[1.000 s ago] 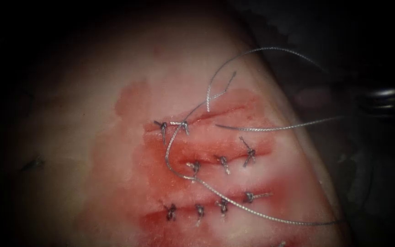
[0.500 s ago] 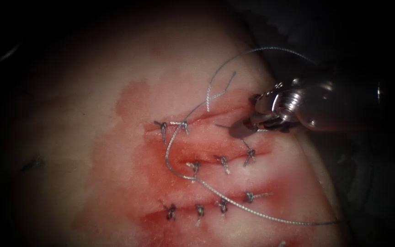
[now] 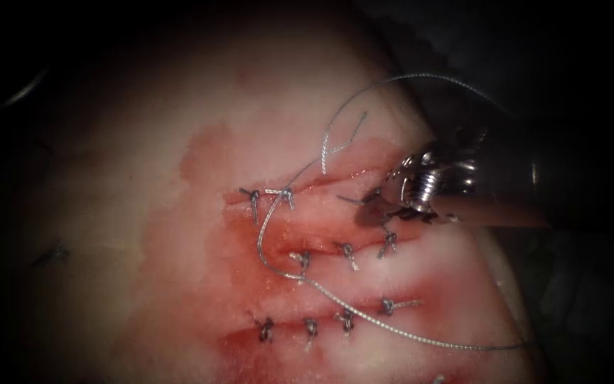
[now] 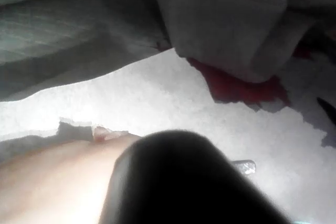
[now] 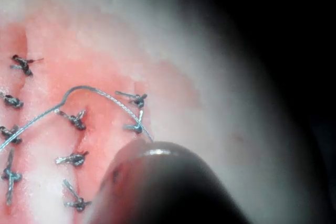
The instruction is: Wound Closure
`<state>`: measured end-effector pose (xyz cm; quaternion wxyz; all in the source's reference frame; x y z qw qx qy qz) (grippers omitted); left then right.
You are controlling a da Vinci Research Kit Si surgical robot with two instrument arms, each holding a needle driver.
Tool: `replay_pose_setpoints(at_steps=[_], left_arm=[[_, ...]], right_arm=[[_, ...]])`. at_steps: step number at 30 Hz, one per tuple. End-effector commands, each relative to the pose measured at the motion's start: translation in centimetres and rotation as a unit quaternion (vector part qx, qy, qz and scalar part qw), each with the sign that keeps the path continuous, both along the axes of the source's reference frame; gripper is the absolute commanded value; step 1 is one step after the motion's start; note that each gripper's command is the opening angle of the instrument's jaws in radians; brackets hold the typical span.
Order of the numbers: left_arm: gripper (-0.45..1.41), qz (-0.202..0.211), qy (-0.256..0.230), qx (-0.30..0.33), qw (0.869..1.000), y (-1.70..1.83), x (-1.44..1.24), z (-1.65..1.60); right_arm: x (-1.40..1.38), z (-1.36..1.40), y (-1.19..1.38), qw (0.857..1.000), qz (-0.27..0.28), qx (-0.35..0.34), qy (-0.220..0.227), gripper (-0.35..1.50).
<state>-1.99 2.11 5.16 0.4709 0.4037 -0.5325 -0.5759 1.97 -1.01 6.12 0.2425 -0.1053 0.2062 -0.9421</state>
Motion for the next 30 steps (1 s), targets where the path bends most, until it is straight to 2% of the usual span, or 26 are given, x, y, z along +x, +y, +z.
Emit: replay_pose_setpoints(at_steps=[1, 3, 6, 9, 10, 14, 19, 23, 24, 28, 29, 30], left_arm=[[-0.42, -0.001, -0.001, -0.003, 1.000, 0.14, -0.03, -0.02], [-0.42, -0.001, -0.001, -0.004, 1.000, 0.14, -0.04, -0.02], [-0.42, -0.001, -0.001, -0.004, 1.000, 0.14, -0.04, -0.02], [-0.42, -0.001, -0.001, -0.003, 1.000, 0.14, -0.04, -0.02], [-0.43, 0.000, 0.000, -0.003, 1.000, 0.13, -0.04, -0.02], [-0.45, 0.000, 0.001, -0.004, 1.000, 0.12, -0.05, -0.01], [-0.45, 0.001, 0.005, 0.001, 1.000, 0.09, -0.07, 0.03], [-0.45, 0.002, 0.006, 0.000, 1.000, 0.07, -0.09, 0.05], [-0.45, 0.002, 0.006, 0.000, 1.000, 0.07, -0.09, 0.05], [-0.45, 0.003, 0.008, 0.000, 1.000, 0.07, -0.09, 0.05], [-0.45, 0.003, 0.008, 0.000, 1.000, 0.07, -0.09, 0.05], [-0.45, 0.003, 0.008, 0.000, 1.000, 0.07, -0.09, 0.05]], right_arm=[[0.09, -0.04, 0.13, 1.000, 0.019, -0.001, 0.002, -0.35], [0.09, -0.18, 0.19, 0.999, 0.047, -0.005, 0.014, -0.35], [0.02, -0.32, 0.22, 0.998, 0.050, -0.007, 0.025, -0.35], [-0.32, -0.42, 0.15, 0.998, 0.055, -0.014, 0.024, -0.35], [-0.58, -0.45, 0.07, 0.997, 0.071, -0.014, 0.023, -0.35], [-1.22, -0.45, -0.11, 0.992, 0.126, -0.028, -0.007, -0.35], [-2.18, -0.40, -0.45, 0.979, 0.193, -0.054, -0.040, -0.35], [-2.93, -0.39, -0.72, 0.973, 0.215, -0.050, -0.067, -0.35], [-3.33, -0.38, -0.87, 0.968, 0.227, -0.048, -0.093, -0.35], [-4.01, -0.39, -1.13, 0.963, 0.232, -0.048, -0.125, -0.35], [-4.29, -0.40, -1.26, 0.962, 0.228, -0.049, -0.141, -0.35], [-4.39, -0.40, -1.31, 0.962, 0.227, -0.048, -0.147, -0.35]])
